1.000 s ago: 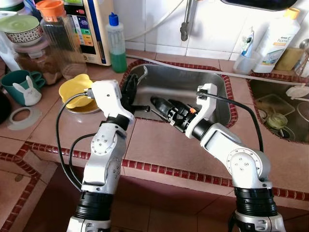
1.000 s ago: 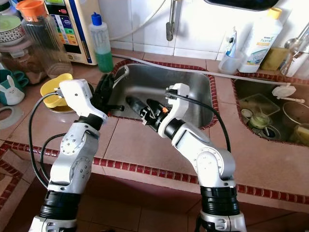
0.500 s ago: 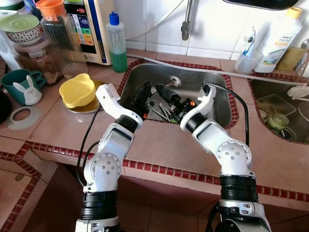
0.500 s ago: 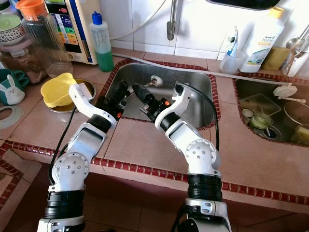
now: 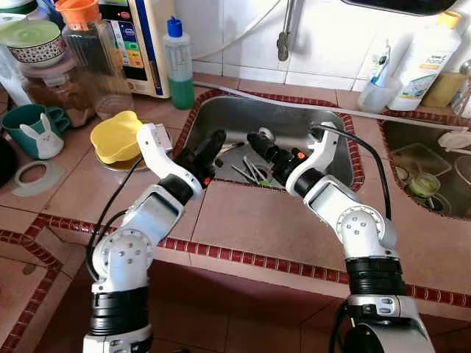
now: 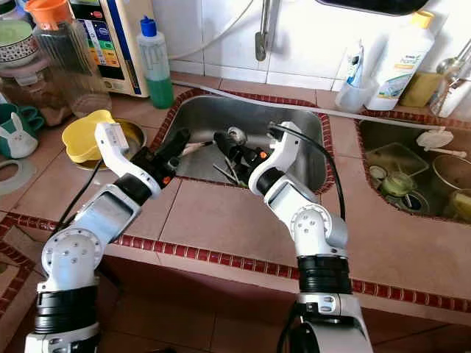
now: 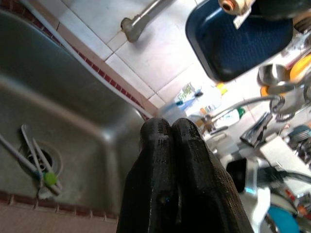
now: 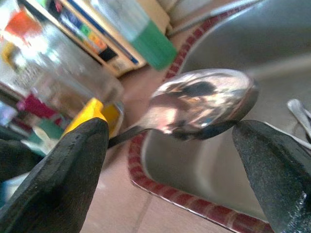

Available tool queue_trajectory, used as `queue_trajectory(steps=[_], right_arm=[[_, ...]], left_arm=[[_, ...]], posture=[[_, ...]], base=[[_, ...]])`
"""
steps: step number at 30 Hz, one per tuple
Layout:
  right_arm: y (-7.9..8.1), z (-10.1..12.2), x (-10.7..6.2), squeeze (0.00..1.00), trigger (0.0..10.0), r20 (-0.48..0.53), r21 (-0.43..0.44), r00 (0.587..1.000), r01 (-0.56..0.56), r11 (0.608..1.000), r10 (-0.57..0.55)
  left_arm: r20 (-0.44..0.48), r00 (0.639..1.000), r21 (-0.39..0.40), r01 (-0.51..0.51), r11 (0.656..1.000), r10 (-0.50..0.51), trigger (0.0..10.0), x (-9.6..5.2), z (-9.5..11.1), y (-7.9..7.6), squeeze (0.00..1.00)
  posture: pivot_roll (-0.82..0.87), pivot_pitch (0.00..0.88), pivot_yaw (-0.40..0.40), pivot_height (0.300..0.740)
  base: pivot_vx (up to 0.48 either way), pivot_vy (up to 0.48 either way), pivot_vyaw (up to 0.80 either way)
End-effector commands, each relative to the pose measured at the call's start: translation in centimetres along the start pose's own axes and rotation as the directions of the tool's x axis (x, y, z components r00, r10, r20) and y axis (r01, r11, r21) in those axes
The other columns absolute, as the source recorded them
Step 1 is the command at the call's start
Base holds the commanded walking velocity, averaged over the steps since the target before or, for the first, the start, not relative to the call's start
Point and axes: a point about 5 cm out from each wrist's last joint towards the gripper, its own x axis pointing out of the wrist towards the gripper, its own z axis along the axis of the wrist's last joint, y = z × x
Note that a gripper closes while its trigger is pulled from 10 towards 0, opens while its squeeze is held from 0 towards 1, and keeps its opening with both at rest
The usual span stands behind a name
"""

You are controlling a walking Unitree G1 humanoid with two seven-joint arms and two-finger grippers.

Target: Kitchen organization

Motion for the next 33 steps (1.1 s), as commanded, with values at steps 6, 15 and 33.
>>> queue_trajectory(steps=[6, 15, 33], right_arm=[[-0.2, 1.3, 0.5, 0.00, 10.0, 0.042, -0.186, 0.999, 0.032, 0.982, -0.025], [0.5, 0.4, 1.7, 0.00, 10.0, 0.035, -0.359, 0.999, -0.004, 0.933, 0.017], [1.4, 3.5, 3.0, 0.00, 10.0, -0.008, -0.776, 0.986, -0.112, 0.621, 0.168]], left_arm=[[-0.053, 0.999, -0.007, 0.009, 1.000, -0.009, 0.0, -1.2, -0.5, -1.1, 0.00], [0.017, 1.000, 0.010, -0.016, 1.000, 0.015, 0.0, -2.1, 1.2, -1.9, 0.00], [-0.061, 0.993, 0.257, -0.078, 0.963, 0.097, 1.1, -2.0, 3.8, 1.3, 0.00]], posture=[[0.06, 0.128, 0.015, 0.740], [0.09, 0.114, 0.017, 0.740], [0.10, 0.095, 0.003, 0.740]], base=[[0.000, 0.000, 0.00], [0.000, 0.000, 0.00], [0.000, 0.000, 0.00]])
